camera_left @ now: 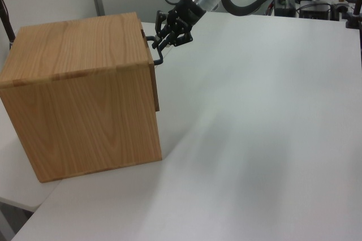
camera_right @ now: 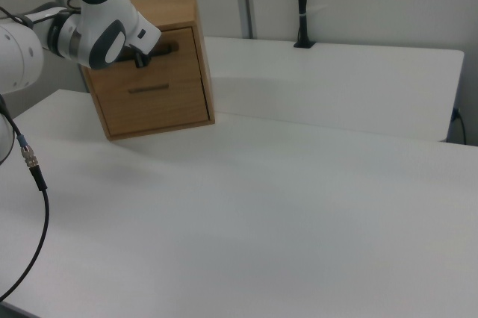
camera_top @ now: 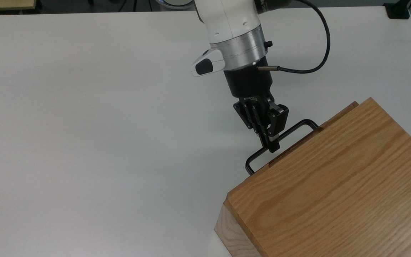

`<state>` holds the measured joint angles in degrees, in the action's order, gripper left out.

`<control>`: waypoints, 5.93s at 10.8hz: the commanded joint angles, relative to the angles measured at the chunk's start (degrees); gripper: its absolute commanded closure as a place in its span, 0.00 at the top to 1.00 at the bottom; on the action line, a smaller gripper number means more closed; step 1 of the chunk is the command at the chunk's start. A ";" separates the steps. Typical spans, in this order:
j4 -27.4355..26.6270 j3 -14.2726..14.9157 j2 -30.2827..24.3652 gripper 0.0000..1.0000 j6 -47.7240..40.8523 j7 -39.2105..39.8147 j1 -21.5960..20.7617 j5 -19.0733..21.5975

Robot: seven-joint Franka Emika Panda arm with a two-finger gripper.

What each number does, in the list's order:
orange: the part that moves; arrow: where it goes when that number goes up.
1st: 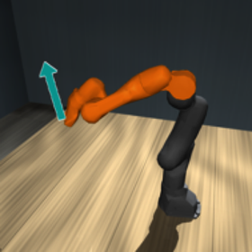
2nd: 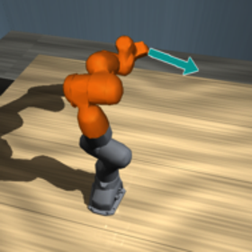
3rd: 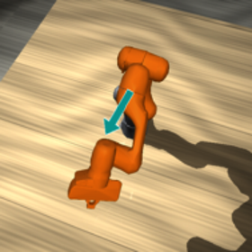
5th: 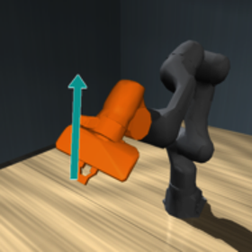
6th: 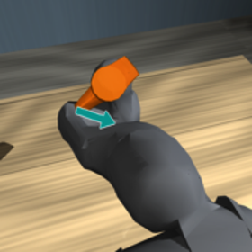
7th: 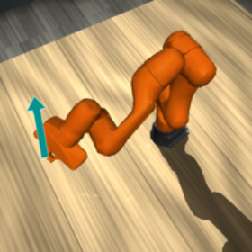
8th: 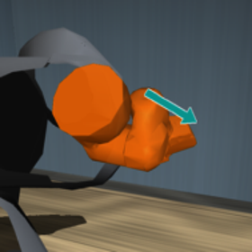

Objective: Open the drawer by sliding it

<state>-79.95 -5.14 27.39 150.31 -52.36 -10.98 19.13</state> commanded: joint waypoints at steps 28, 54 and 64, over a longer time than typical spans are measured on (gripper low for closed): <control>-12.69 0.48 -19.39 0.97 -42.20 10.79 13.00 -2.87; -11.02 4.08 -30.99 1.00 -59.52 46.29 11.68 -20.71; -11.63 4.08 -30.99 1.00 -59.25 53.94 11.50 -20.97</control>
